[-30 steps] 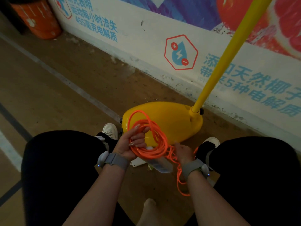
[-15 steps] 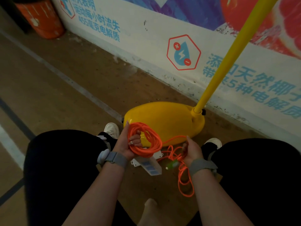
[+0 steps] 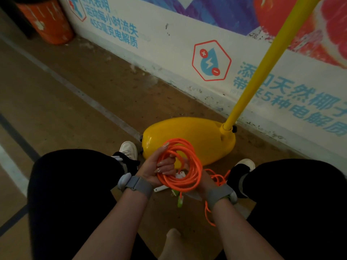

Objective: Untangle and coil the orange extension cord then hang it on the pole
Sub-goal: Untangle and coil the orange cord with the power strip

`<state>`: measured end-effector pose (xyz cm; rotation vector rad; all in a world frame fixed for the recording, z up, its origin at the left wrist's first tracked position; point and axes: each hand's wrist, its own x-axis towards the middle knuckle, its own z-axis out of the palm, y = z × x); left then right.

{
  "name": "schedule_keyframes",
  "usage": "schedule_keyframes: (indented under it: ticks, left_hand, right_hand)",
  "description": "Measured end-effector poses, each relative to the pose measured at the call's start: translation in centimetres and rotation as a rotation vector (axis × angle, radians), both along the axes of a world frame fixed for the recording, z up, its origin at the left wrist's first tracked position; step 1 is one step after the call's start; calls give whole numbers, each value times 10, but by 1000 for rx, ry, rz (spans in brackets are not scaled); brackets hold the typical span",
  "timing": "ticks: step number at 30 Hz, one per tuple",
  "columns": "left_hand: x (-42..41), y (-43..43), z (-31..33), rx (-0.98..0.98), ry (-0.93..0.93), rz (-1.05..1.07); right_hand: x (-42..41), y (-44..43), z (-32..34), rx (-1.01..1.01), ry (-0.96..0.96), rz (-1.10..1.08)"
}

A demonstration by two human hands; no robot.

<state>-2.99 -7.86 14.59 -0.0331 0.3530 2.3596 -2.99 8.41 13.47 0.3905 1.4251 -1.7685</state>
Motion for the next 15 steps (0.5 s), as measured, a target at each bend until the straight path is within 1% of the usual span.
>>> schedule_keyframes:
  ticks: [1,2,5,8,10,12,15]
  left_hand:
    - [0,0,0,11,-7,-6]
    - [0,0,-1,26,-15,-8]
    - [-3,-2,1,37,-29,0]
    - [-3,-3,7,-7,-80,29]
    - [-1,-2,11,-104,-132,78]
    - [0,0,15,-273,-162,122]
    - [-1,2,21,-512,-204,141]
  right_hand:
    - [-1,-2,2,-143,-78,-87]
    - [1,-2,5,-209,-96,-118]
    - [0,-5,6,-231,-112,-191]
    - [1,-7,10,-194,-116,-189]
    - [-1,-7,5,-145,-114,-270]
    - [-3,-7,-4,-56,-120,-351]
    - [-2,-2,3,30,-82,-354]
